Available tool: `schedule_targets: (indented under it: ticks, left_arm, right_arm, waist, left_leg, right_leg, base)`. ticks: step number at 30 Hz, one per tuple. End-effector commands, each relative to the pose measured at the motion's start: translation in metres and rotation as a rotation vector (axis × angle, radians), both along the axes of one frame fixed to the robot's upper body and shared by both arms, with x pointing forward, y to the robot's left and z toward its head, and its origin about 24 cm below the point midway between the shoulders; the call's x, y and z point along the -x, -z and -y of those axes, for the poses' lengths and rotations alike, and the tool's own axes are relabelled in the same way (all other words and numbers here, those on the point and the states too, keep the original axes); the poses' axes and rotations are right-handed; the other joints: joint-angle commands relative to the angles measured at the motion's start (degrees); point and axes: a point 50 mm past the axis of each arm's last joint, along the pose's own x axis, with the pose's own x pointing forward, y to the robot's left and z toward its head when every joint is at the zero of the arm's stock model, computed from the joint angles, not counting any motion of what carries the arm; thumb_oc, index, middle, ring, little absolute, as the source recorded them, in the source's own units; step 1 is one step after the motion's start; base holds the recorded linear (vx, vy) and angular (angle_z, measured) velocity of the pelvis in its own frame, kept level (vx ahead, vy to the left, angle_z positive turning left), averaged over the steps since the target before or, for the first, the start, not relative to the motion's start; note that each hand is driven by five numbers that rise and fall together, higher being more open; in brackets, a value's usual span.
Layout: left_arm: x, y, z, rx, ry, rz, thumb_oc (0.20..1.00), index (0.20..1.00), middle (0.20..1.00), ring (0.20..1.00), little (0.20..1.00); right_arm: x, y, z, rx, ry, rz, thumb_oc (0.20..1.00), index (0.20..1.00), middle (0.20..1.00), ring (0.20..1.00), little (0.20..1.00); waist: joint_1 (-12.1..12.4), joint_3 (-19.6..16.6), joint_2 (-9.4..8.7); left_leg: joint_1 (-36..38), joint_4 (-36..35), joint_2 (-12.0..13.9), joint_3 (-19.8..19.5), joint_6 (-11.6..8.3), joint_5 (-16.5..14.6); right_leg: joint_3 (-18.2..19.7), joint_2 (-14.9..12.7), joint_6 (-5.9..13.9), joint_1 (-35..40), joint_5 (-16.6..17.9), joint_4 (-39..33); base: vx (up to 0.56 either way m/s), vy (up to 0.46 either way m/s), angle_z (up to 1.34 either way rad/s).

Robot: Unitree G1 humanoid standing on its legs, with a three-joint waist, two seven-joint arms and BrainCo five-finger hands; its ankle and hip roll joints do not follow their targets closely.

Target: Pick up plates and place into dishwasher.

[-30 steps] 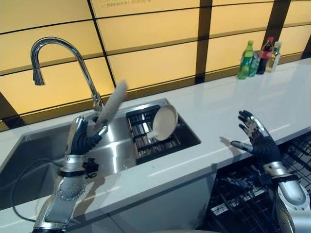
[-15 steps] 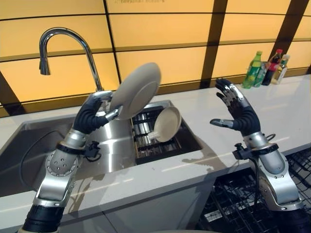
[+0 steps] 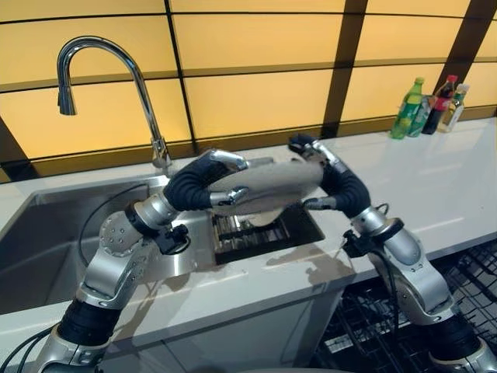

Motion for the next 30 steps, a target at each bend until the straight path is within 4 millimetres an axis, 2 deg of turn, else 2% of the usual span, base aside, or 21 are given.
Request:
schedule_targets:
  ticks: [1, 4, 7, 10, 12, 17, 24, 26, 28, 30]
  left_arm:
    - [0.0, -0.029, 0.013, 0.015, 0.097, 0.103, 0.2, 0.2, 0.2, 0.2, 0.2]
    - [0.0, -0.029, 0.013, 0.012, 0.097, 0.102, 0.2, 0.2, 0.2, 0.2, 0.2]
    - [0.0, -0.029, 0.011, 0.009, 0.092, 0.105, 0.2, 0.2, 0.2, 0.2, 0.2]
    - [0.001, -0.03, 0.008, 0.012, 0.103, 0.094, 0.2, 0.2, 0.2, 0.2, 0.2]
    - [0.0, -0.03, 0.009, 0.012, 0.104, 0.091, 0.2, 0.2, 0.2, 0.2, 0.2]
    - [-0.001, -0.031, 0.006, 0.014, 0.105, 0.089, 0.2, 0.2, 0.2, 0.2, 0.2]
    - [0.002, -0.032, -0.002, 0.015, 0.084, 0.103, 0.2, 0.2, 0.2, 0.2, 0.2]
    - [0.002, -0.032, -0.005, 0.025, 0.078, 0.1, 0.2, 0.2, 0.2, 0.2, 0.2]
    - [0.002, -0.032, -0.005, 0.03, 0.07, 0.104, 0.2, 0.2, 0.2, 0.2, 0.2]
    - [0.001, -0.031, -0.004, 0.045, 0.072, 0.097, 0.2, 0.2, 0.2, 0.2, 0.2]
  right_arm:
    - [0.001, -0.033, -0.021, -0.056, -0.146, 0.118, 1.0, 1.0, 1.0, 1.0, 1.0]
    - [0.004, -0.028, -0.027, -0.05, -0.219, 0.072, 1.0, 1.0, 1.0, 1.0, 1.0]
    - [0.013, -0.015, -0.038, -0.04, -0.436, -0.043, 1.0, 1.0, 1.0, 1.0, 1.0]
    - [0.026, -0.011, -0.045, 0.004, -0.639, -0.049, 1.0, 1.0, 1.0, 1.0, 1.0]
    - [0.03, -0.012, -0.049, 0.029, -0.712, -0.038, 1.0, 1.0, 1.0, 1.0, 1.0]
    - [0.026, -0.015, -0.048, 0.106, -0.705, -0.017, 1.0, 1.0, 1.0, 1.0, 1.0]
    - [0.02, 0.002, -0.031, 0.287, -0.611, -0.099, 1.0, 1.0, 1.0, 1.0, 1.0]
    - [0.022, -0.001, -0.026, 0.255, -0.632, -0.11, 0.843, 0.843, 0.843, 0.843, 0.843]
    - [0.022, -0.006, -0.026, 0.215, -0.629, -0.099, 1.0, 1.0, 1.0, 1.0, 1.0]
    - [0.019, -0.01, -0.028, 0.151, -0.601, -0.101, 1.0, 1.0, 1.0, 1.0, 1.0]
  waist:
    - [0.8, -1.9, 0.47]
    - [0.8, -2.1, 0.48]
    - [0.8, -2.1, 0.28]
    - [1.2, -2.3, -0.06]
    - [1.4, -2.4, -0.25]
    - [2.0, -2.8, -0.62]
    - [1.6, -2.9, -0.83]
    - [1.4, -2.9, -0.9]
    - [1.4, -2.9, -0.9]
    - [1.5, -2.8, -0.79]
  left_leg:
    - [-1.5, 0.4, -1.0, -0.7, 1.11, -1.8]
    - [-1.6, 0.4, -1.0, -0.6, 1.2, -1.9]
    - [-1.2, 0.4, -1.0, -0.5, 1.33, -2.5]
    - [-1.2, 0.4, -1.0, -0.5, 1.28, -2.5]
    - [-1.2, 0.4, -1.0, -0.6, 1.28, -2.4]
    - [-1.4, 0.4, -1.1, -0.7, 1.33, -2.2]
    - [-1.4, 0.4, -1.2, -0.8, 1.44, -2.2]
    - [-1.5, 0.4, -1.2, -0.7, 1.36, -2.1]
    - [-1.5, 0.4, -1.2, -0.9, 1.38, -2.1]
    - [-1.3, 0.4, -1.3, -1.0, 1.43, -2.1]
  right_leg:
    - [-1.2, 0.8, 0.31, -1.2, -0.8, 0.5]
    - [-1.1, 0.7, 0.23, -1.2, -0.9, 0.5]
    - [-1.2, 0.7, 0.19, -0.8, -1.5, 0.5]
    - [-1.6, 0.6, 0.17, -0.9, -1.4, 0.5]
    - [-1.7, 0.7, 0.06, -0.9, -1.4, 0.5]
    - [-1.7, 0.8, -0.07, -1.0, -1.2, 0.5]
    - [-1.3, 1.0, -0.25, -1.0, -1.1, 0.5]
    - [-1.3, 1.0, -0.23, -1.0, -1.0, 0.5]
    - [-1.2, 1.1, -0.3, -1.0, -0.9, 0.5]
    - [-1.3, 1.1, -0.34, -0.9, -0.9, 0.5]
  base:
    - [0.0, 0.0, 0.0]
    - [0.0, 0.0, 0.0]
    - [-0.01, -0.003, 0.0]
    - [-0.02, -0.008, -0.01]
    - [-0.02, -0.007, -0.04]
    - [-0.01, -0.003, -0.01]
    - [-0.01, 0.008, -0.04]
    - [0.0, 0.0, 0.0]
    - [0.0, 0.0, 0.0]
    - [0.0, 0.0, 0.0]
